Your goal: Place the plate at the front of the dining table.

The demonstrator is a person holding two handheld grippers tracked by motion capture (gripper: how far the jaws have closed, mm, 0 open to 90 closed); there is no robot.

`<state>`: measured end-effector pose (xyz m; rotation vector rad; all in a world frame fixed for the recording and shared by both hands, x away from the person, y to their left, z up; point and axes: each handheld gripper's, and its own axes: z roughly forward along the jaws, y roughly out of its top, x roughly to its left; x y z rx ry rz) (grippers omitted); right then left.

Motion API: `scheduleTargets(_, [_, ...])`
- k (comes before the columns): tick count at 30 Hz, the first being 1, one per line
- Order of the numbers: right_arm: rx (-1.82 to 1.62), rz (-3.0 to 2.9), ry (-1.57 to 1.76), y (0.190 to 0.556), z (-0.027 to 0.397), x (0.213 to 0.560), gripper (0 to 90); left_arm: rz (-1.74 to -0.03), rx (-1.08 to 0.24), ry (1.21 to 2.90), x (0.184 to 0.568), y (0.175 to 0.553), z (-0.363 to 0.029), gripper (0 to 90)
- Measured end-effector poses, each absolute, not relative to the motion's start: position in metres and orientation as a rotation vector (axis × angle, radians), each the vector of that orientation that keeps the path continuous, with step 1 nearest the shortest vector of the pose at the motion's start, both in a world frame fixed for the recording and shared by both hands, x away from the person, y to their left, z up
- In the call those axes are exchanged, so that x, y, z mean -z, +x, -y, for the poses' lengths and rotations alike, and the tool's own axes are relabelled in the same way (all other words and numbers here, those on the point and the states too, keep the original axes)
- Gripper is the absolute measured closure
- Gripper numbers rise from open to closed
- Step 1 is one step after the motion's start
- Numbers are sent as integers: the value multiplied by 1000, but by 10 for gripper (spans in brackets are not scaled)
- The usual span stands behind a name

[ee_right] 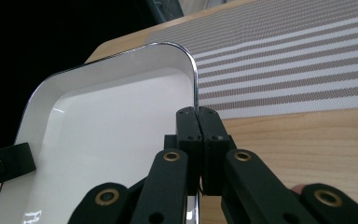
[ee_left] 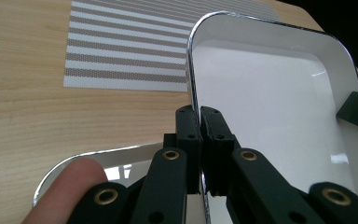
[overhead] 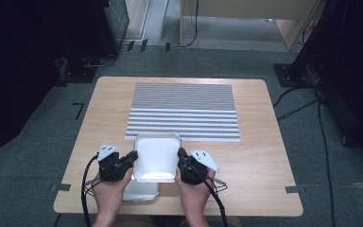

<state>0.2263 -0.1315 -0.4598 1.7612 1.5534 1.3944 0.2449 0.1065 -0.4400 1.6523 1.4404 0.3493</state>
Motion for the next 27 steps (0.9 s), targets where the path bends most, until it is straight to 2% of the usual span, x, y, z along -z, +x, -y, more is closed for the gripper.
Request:
scheduleTargets(17, [-1403,-1562,1694,253,152,438,900,-1414,-311,1627,422,274,-91,883])
scheduleTargets(27, [-1396,-1567,1712,272,162,436,900,-1415,-290,1639,423,293,-84,881])
